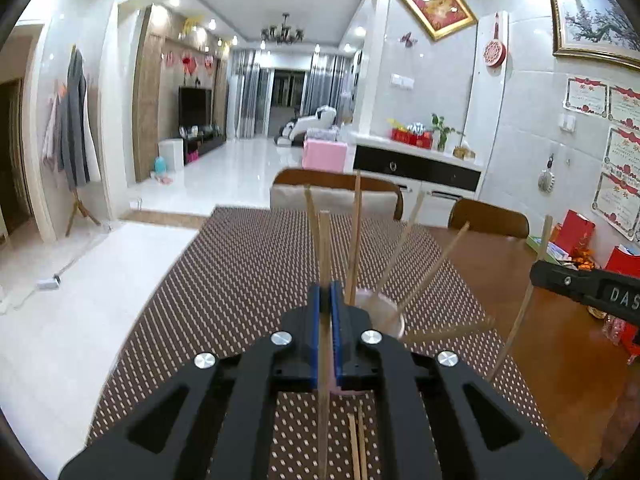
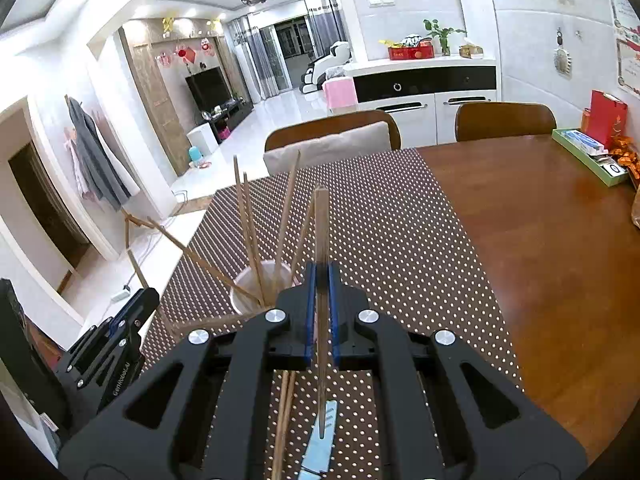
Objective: Organize utensils
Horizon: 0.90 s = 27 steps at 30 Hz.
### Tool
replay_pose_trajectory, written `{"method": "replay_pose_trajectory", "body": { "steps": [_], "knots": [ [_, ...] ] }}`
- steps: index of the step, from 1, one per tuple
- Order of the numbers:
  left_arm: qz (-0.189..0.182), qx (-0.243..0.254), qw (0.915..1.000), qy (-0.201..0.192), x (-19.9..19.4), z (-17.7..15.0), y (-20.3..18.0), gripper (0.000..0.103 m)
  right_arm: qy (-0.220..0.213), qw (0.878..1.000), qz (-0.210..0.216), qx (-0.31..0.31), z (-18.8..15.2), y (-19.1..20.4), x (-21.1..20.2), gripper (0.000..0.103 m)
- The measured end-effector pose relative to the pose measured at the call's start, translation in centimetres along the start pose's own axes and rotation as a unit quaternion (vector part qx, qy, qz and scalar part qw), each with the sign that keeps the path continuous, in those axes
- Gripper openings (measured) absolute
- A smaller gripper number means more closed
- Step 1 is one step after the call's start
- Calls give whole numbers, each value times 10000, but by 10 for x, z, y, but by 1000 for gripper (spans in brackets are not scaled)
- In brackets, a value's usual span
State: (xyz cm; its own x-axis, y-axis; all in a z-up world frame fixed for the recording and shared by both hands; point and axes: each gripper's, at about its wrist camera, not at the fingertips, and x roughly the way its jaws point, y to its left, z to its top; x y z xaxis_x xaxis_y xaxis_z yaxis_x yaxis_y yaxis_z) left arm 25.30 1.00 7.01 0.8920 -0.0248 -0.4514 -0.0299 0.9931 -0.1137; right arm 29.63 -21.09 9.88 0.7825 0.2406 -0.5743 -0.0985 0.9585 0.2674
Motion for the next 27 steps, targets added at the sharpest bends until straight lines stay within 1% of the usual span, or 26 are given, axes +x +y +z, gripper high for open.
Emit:
{"method": "replay_pose_trajectory", "body": {
  "steps": [5, 10, 13, 16, 18, 20, 23, 27],
  "knots": [
    [32, 116, 9991, -403, -18, 28, -7, 5, -348, 9994, -44, 10, 31, 8, -16, 6],
    [-68, 180, 9964, -831, -32, 59, -14, 5, -681, 9976, -89, 38, 59, 14, -28, 6],
    [-76, 162, 9948, -998, -37, 74, -18, 5, -913, 9957, -132, 62, 72, 20, -34, 6],
    [-108, 167, 9928, -1177, -42, 91, -24, 5, -1185, 9926, -272, 76, 85, 27, -34, 6],
    [-153, 223, 9915, -1275, -42, 99, -27, 6, -1243, 9915, -370, 146, 91, 31, -31, 6],
    [-121, 197, 9912, -1304, -35, 109, -28, 6, -1244, 9911, -353, 302, 98, 33, -23, 6],
    [-114, 151, 9921, -1240, -23, 120, -28, 6, -1161, 9919, -281, 432, 105, 38, -8, 6],
    [-87, 121, 9932, -1156, -5, 120, -28, 6, -1039, 9931, -304, 449, 103, 42, 14, 6]
  ]
}}
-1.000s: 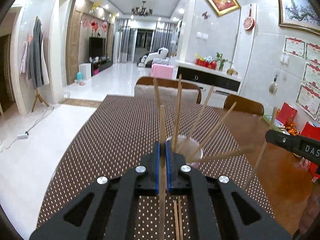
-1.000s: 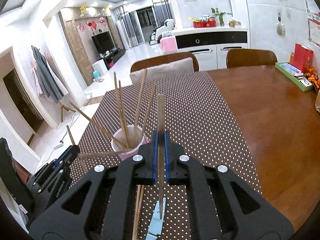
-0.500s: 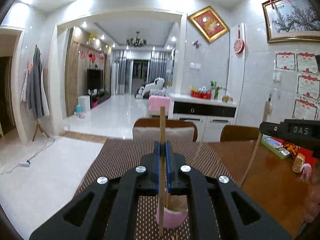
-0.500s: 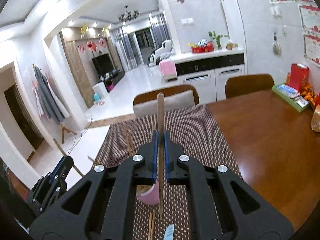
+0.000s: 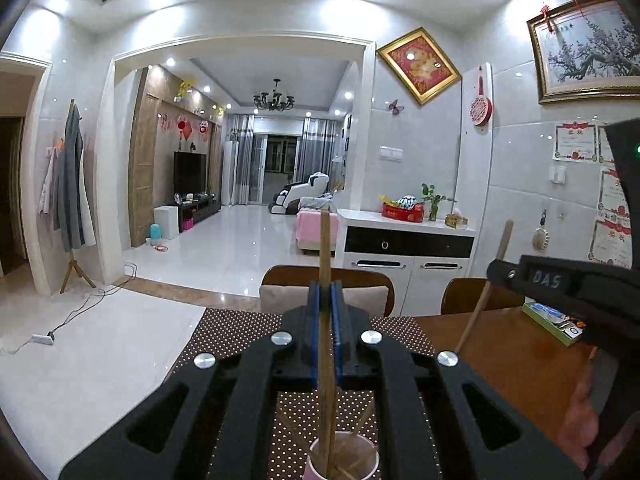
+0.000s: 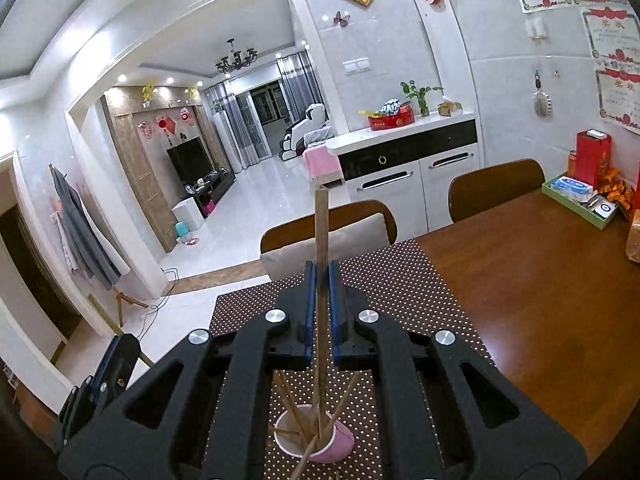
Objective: Organize utensils
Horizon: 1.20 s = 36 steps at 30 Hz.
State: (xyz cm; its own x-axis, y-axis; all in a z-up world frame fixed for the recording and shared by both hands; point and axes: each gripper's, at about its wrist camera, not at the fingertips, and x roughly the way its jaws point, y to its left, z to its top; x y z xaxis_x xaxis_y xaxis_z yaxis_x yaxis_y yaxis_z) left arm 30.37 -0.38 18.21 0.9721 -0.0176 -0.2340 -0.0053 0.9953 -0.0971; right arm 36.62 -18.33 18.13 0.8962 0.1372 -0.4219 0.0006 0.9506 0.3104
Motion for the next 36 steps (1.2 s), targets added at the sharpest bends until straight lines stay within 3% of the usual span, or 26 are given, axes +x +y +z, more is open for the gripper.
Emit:
{"method": "replay_pose_trajectory", "body": {
  "steps": [7, 10, 13, 14, 18, 20, 22, 23, 36],
  "knots": [
    [6, -134, 9985, 533, 34, -38, 16, 6, 602, 9980, -28, -194, -36, -2, 43, 7],
    [-178, 75, 9980, 602, 40, -57, 17, 7, 1060, 9937, 101, -353, -56, -6, 58, 7],
    [-307, 150, 9958, 847, 45, -70, 21, 22, 1401, 9889, 218, -435, -69, -12, 65, 8],
    [-324, 162, 9953, 894, 46, -74, 23, 22, 1456, 9881, 240, -437, -71, -14, 65, 8],
    [-184, 264, 9950, 949, 47, -80, 30, 22, 1527, 9851, 188, -772, -77, -14, 59, 10],
    [-192, 231, 9948, 974, 46, -83, 34, 22, 1460, 9849, 172, -915, -78, -13, 51, 19],
    [-175, 249, 9948, 973, 43, -85, 36, 22, 1369, 9858, 163, -958, -78, -15, 46, 49],
    [-164, 255, 9949, 966, 42, -85, 37, 22, 1281, 9869, 162, -968, -78, -15, 41, 53],
    [-93, 361, 9950, 930, 7, -91, 37, 26, 1406, 9842, 128, -1070, -83, -25, 14, 53]
  ]
}}
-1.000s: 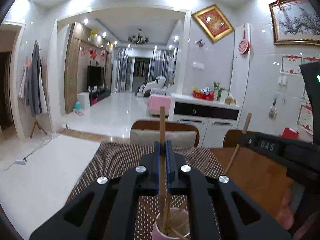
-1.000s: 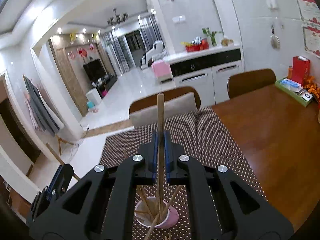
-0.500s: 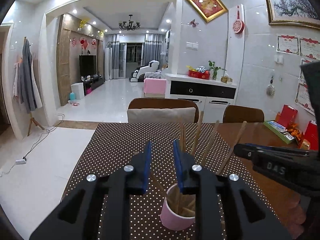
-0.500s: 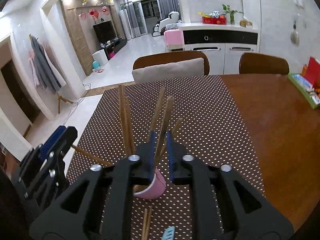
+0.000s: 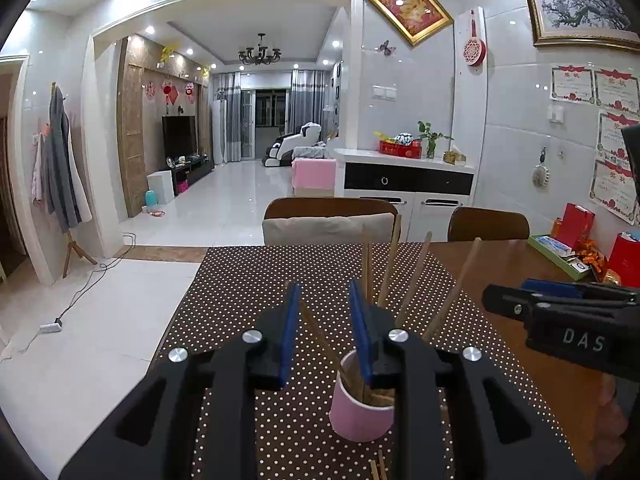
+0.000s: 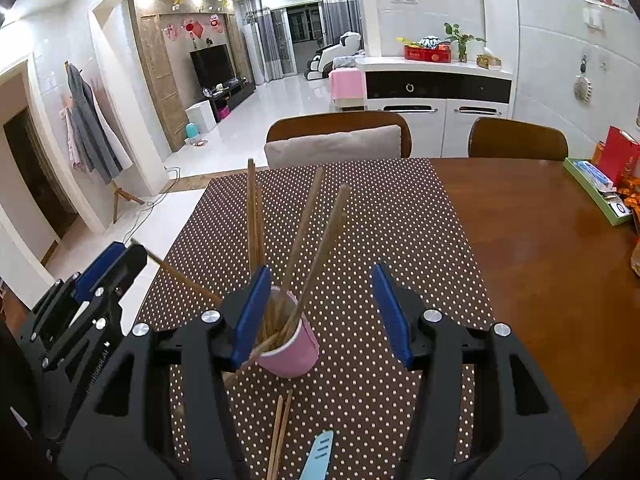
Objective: Organize utensils
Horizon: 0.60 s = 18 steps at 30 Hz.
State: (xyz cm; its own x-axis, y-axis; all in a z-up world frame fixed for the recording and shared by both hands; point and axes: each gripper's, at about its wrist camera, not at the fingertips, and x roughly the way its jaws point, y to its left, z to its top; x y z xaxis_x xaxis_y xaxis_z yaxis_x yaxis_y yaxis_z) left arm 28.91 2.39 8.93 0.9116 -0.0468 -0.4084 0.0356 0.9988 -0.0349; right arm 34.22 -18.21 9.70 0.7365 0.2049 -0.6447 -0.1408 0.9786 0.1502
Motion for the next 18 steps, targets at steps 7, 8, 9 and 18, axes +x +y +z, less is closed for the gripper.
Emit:
{"method": "replay_pose_trajectory", "body": {
  "steps": [7, 8, 9, 18],
  "knots": [
    [40, 23, 9999, 152, -10, -19, 0, 29, 327, 9994, -60, -46, -24, -5, 2, 53],
    [62, 40, 9998, 176, -11, -22, 0, 29, 407, 9991, -74, -55, -30, -5, 4, 53],
    [75, 53, 9997, 212, -11, -26, 1, 29, 543, 9985, -62, -63, -37, -7, 7, 53],
    [82, 111, 9979, 636, -10, -65, 3, 29, 1342, 9908, -50, -173, -89, -10, 35, 53]
  ]
}}
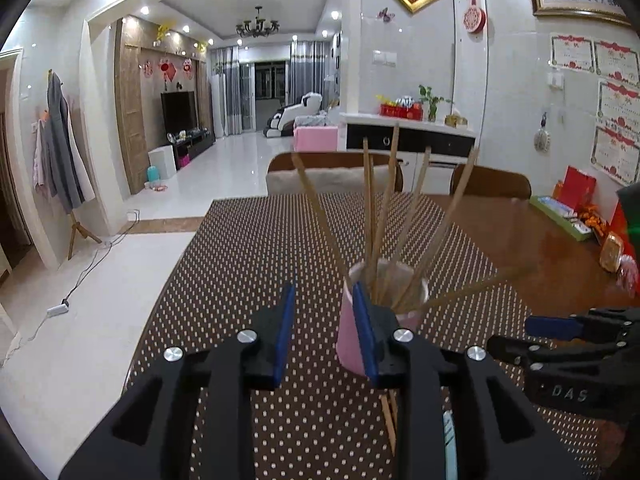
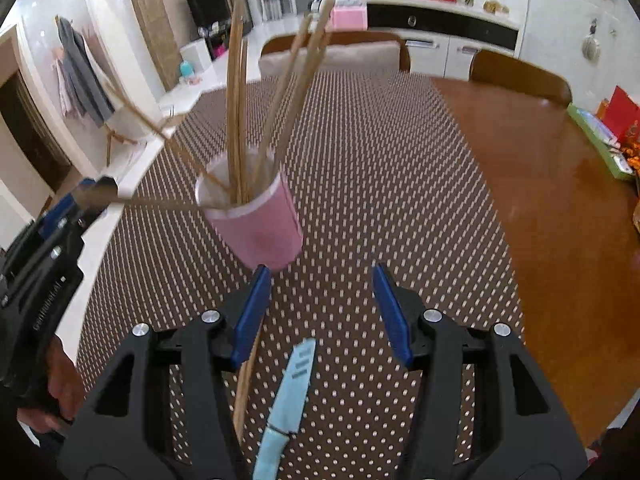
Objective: Organize utensils
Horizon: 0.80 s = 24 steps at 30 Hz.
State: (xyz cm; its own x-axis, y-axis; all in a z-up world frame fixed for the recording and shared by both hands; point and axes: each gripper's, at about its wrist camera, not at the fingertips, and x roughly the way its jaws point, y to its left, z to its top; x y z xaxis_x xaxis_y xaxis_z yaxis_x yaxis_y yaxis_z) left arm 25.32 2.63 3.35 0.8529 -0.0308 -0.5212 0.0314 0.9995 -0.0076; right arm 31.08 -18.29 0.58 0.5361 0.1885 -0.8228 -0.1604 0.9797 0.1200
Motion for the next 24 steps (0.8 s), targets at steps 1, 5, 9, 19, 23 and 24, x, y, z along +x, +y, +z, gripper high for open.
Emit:
{"method": "replay_pose_trajectory", "body": {
  "steps": [1, 5, 9, 19, 23, 24],
  "knots": [
    [-3, 12, 10000, 61, 2, -6, 0, 29, 133, 9999, -2, -20, -4, -1, 7, 53],
    [24, 33, 9995, 309, 13, -21, 0, 29, 495, 9988, 27, -44, -14, -2, 28, 53],
    [-7, 0, 9981, 621, 26, -37, 4, 30, 786, 9968, 65, -155, -21, 3, 47, 53],
    [-125, -25, 9921, 1251, 60, -63, 8, 31, 1381, 9898, 176, -306, -29, 22, 95, 53],
    [-145, -37, 9910, 1328, 66, -69, 8, 36, 1474, 9883, 166, -360, -28, 31, 106, 53],
    [-149, -41, 9908, 1345, 67, -70, 7, 36, 1485, 9881, 136, -383, -28, 33, 109, 53]
  ]
}}
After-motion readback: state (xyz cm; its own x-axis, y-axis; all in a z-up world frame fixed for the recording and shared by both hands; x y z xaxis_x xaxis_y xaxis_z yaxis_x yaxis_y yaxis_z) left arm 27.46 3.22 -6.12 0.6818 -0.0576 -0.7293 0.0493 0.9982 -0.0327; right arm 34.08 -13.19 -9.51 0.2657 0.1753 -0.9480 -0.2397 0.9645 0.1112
